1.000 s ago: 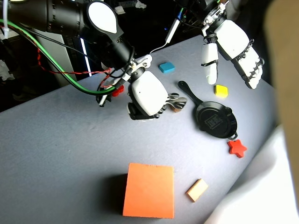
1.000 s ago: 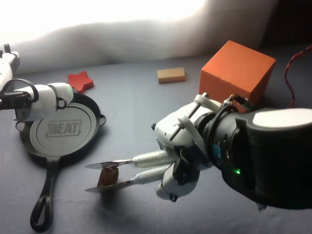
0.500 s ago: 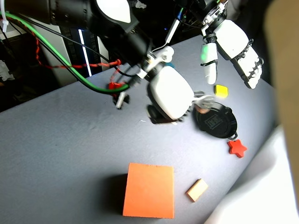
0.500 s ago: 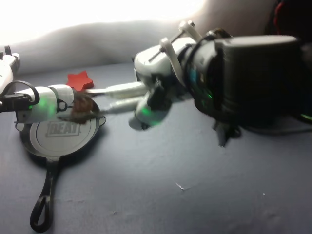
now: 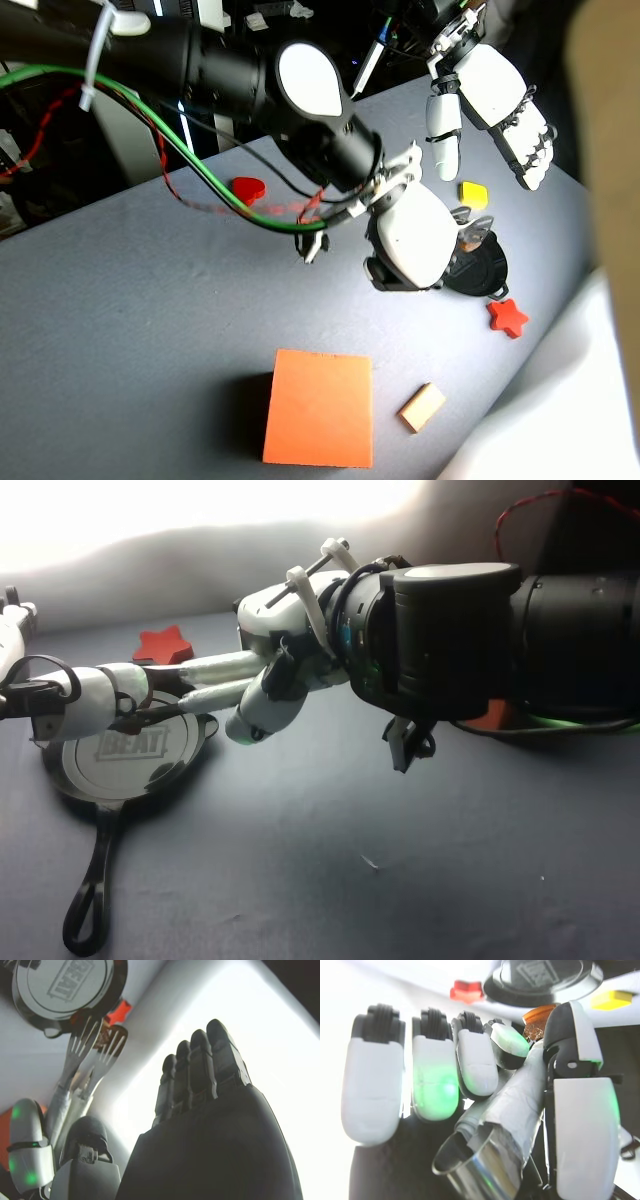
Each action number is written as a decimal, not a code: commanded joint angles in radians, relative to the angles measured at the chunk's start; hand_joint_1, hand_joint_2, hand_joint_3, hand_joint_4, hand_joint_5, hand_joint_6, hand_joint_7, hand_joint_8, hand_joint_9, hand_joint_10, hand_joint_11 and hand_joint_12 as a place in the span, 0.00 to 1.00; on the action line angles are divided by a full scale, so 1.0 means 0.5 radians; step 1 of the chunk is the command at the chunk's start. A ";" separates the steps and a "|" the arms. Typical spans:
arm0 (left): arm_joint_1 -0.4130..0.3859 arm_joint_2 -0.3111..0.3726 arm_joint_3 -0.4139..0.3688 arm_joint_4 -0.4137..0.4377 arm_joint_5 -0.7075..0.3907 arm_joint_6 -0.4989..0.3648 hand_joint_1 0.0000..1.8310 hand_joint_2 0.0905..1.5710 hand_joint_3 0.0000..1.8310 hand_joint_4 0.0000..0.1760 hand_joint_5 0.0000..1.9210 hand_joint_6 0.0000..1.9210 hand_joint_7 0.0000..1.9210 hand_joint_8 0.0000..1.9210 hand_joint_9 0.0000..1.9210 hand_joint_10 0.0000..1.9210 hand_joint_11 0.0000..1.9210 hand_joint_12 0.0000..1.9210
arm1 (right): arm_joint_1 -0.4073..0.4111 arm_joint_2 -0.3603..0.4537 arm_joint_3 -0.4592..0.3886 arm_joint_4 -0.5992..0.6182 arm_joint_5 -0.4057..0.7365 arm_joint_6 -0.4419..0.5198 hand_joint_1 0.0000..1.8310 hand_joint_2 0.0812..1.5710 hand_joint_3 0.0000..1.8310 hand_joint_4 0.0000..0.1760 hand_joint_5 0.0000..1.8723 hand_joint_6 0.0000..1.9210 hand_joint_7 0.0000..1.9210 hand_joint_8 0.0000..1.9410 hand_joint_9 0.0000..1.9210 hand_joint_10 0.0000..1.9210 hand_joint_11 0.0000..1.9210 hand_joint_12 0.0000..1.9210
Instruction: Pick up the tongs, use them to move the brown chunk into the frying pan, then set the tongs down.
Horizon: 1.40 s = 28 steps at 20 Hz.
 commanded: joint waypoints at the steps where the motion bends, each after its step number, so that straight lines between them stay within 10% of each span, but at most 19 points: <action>1: -0.025 0.009 0.017 0.181 -0.106 -0.006 0.00 0.73 0.00 0.00 0.04 0.00 0.06 0.00 0.05 0.00 0.00 0.14 | 0.004 0.001 0.003 -0.095 0.106 0.027 0.51 0.90 0.00 1.00 0.74 1.00 0.82 1.00 0.88 1.00 0.91 1.00; 10: -0.052 0.006 0.034 0.197 -0.107 -0.006 0.00 0.73 0.00 0.00 0.04 0.00 0.05 0.00 0.04 0.00 0.00 0.12 | -0.051 -0.007 -0.019 -0.121 0.132 0.035 0.32 0.96 0.01 0.92 0.61 0.93 0.71 0.95 0.76 1.00 0.76 1.00; 11: -0.052 0.006 0.033 0.197 -0.107 -0.006 0.00 0.73 0.00 0.00 0.03 0.00 0.05 0.00 0.04 0.00 0.00 0.12 | -0.061 -0.001 -0.030 -0.133 0.132 0.035 0.28 0.97 0.00 0.00 0.56 0.91 0.69 0.92 0.73 1.00 0.73 1.00; 17: -0.048 0.005 0.024 0.197 -0.107 -0.007 0.00 0.73 0.00 0.00 0.04 0.00 0.06 0.00 0.05 0.00 0.00 0.15 | -0.100 0.025 -0.078 -0.271 0.130 0.105 0.20 0.92 0.00 0.00 0.46 0.62 0.62 0.74 0.64 0.93 0.61 1.00; 28: -0.040 0.005 0.006 0.179 -0.143 -0.007 0.00 0.72 0.00 0.00 0.03 0.00 0.05 0.00 0.05 0.00 0.00 0.14 | -0.025 0.303 -0.434 -0.274 -0.017 0.015 0.22 0.90 0.00 0.00 0.45 0.65 0.61 0.77 0.62 0.96 0.60 1.00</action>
